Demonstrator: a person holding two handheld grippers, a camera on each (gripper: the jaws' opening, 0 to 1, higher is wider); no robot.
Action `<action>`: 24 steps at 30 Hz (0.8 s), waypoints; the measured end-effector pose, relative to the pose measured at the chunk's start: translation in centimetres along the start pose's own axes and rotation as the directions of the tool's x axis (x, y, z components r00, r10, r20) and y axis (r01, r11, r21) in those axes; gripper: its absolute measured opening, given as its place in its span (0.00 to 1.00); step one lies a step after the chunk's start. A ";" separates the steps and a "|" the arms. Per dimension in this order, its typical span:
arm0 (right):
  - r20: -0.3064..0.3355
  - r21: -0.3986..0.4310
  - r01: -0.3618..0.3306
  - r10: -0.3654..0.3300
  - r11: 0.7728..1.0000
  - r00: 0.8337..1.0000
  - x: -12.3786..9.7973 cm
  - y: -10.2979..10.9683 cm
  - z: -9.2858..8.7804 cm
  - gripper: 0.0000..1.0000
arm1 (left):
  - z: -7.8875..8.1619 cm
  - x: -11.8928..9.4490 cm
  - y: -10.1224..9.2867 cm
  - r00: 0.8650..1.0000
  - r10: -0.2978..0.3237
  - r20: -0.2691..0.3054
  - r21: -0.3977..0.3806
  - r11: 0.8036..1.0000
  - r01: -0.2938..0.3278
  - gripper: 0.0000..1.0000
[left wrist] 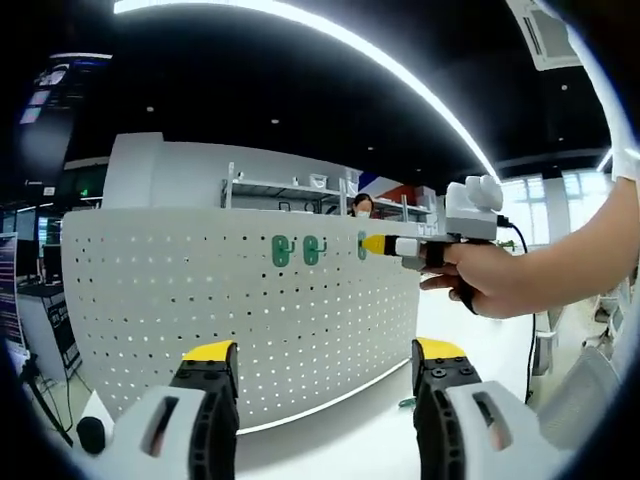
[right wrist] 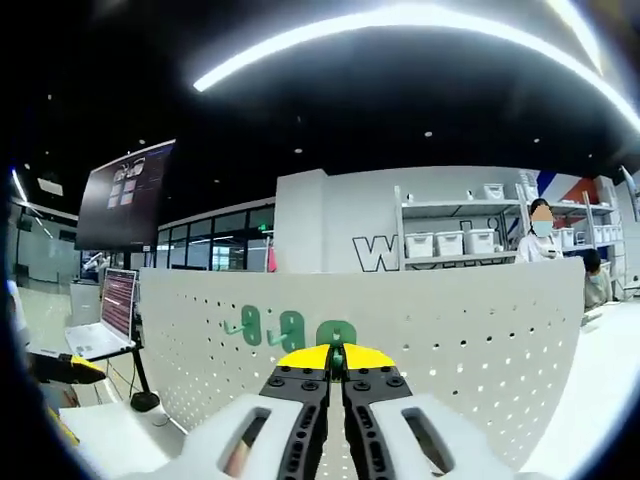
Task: Insert the hook assembly into the mounting plate slot until the hook locks in place.
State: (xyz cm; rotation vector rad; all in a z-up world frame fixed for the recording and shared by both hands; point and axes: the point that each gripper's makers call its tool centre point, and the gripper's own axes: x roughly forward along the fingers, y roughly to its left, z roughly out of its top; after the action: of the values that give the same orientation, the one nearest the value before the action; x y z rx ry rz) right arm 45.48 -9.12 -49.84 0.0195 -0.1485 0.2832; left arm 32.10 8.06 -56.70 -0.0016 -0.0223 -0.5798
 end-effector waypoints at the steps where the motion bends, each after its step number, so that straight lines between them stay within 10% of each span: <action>1: 0.002 -0.001 0.002 -0.002 1.000 1.000 0.2 -0.1 0.0 0.01 | 0.0 -0.1 0.1 1.000 0.005 0.000 0.000 1.000 -0.005 0.73; 24: 0.014 -0.054 0.039 -0.038 0.998 0.999 3.1 -0.9 0.3 0.01 | 0.0 -1.5 1.9 0.998 0.062 -0.011 -0.013 0.998 -0.062 0.69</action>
State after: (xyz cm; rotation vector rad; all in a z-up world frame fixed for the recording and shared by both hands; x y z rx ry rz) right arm 48.63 -9.14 -49.03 -0.0300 -0.1685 0.2404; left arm 31.85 10.45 -56.72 -0.0125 -0.0082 -0.5175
